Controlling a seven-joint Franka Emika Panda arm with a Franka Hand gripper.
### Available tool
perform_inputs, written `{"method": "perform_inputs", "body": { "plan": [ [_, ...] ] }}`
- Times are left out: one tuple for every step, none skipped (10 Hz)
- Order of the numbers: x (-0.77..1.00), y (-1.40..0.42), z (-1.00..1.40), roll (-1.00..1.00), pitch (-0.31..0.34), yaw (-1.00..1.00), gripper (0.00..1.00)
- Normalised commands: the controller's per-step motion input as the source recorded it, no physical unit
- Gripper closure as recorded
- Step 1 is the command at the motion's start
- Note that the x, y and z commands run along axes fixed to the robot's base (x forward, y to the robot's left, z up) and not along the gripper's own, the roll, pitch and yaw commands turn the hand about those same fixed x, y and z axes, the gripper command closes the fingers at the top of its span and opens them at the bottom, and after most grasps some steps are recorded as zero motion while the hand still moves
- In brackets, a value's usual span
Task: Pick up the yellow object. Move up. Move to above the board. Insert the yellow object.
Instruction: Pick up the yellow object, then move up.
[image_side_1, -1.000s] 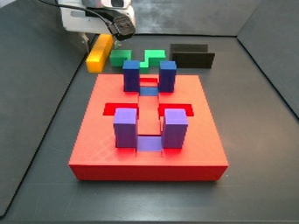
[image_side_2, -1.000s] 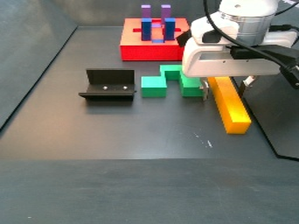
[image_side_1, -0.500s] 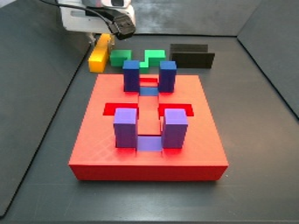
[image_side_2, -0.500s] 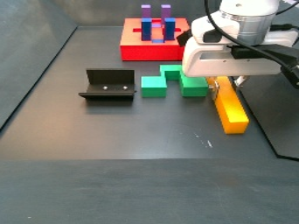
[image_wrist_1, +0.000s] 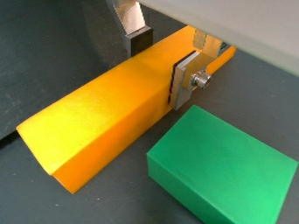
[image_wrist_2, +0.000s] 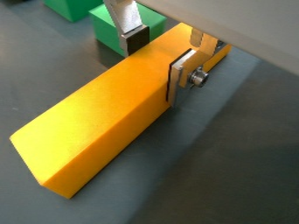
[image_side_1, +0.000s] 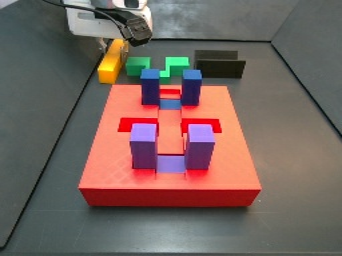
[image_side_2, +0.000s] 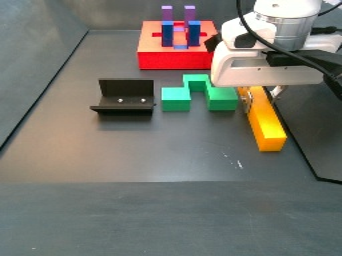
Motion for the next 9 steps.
{"method": "perform_inputs", "body": {
  "plan": [
    [0.00, 0.00, 0.00, 0.00, 0.000, 0.00, 1.00],
    [0.00, 0.00, 0.00, 0.00, 0.000, 0.00, 1.00],
    [0.00, 0.00, 0.00, 0.00, 0.000, 0.00, 1.00],
    [0.00, 0.00, 0.00, 0.00, 0.000, 0.00, 1.00],
    [0.00, 0.00, 0.00, 0.00, 0.000, 0.00, 1.00],
    [0.00, 0.00, 0.00, 0.00, 0.000, 0.00, 1.00],
    [0.00, 0.00, 0.00, 0.00, 0.000, 0.00, 1.00],
    [0.00, 0.00, 0.83, 0.00, 0.000, 0.00, 1.00],
    [-0.01, -0.04, 0.84, -0.01, 0.003, 0.04, 1.00]
  ]
}}
